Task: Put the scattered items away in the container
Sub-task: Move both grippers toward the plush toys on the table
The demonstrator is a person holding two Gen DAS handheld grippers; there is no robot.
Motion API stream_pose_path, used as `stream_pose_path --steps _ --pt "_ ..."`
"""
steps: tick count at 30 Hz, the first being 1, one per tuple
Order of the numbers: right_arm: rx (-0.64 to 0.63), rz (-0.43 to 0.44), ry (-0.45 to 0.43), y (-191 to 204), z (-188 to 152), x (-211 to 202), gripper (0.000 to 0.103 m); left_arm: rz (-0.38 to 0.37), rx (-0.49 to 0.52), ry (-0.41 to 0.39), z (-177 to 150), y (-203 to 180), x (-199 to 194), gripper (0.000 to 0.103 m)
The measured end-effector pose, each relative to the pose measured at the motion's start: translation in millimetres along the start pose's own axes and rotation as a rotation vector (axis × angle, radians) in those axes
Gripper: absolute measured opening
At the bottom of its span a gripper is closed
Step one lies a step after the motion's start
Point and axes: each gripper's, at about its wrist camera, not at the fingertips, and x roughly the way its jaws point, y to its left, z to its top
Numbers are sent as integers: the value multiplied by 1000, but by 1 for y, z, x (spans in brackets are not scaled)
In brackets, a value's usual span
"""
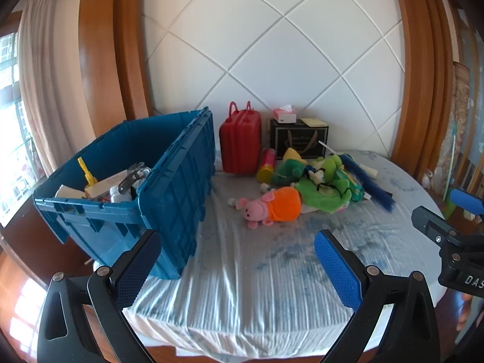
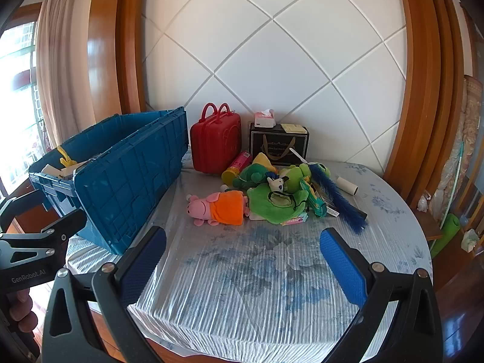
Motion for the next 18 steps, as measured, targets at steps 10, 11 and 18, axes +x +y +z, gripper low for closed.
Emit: stream_pose_path --steps 10,11,18 --pt "-2 9 1 1 -3 3 103 16 -7 3 -3 4 -1 102" --pt "-3 11 0 2 -3 2 103 18 -8 3 -3 5 -1 102" --pt "-5 21 2 3 -4 5 103 27 -7 10 -3 4 1 102"
